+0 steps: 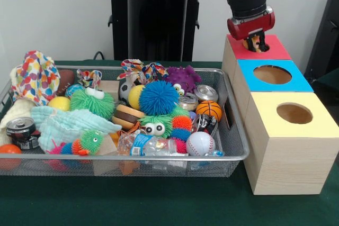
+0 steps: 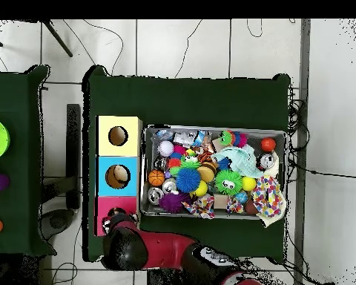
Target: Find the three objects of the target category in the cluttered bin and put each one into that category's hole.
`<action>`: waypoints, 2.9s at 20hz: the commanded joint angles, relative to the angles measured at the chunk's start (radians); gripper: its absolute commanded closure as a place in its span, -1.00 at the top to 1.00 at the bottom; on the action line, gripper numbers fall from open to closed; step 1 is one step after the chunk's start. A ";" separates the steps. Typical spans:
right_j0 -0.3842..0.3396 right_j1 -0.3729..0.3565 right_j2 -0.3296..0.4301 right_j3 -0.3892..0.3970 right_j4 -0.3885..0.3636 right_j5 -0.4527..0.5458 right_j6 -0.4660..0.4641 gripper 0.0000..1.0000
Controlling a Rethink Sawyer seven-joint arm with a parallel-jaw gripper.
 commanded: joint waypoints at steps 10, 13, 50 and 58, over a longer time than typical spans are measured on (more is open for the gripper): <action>-0.028 0.204 -0.073 -0.052 -0.094 -0.083 0.189 -1.00; -0.029 0.199 -0.070 -0.052 -0.096 -0.079 0.196 -1.00; -0.039 0.186 -0.038 -0.044 -0.066 -0.053 0.236 1.00; -0.036 0.188 -0.048 -0.051 -0.060 -0.051 0.233 -1.00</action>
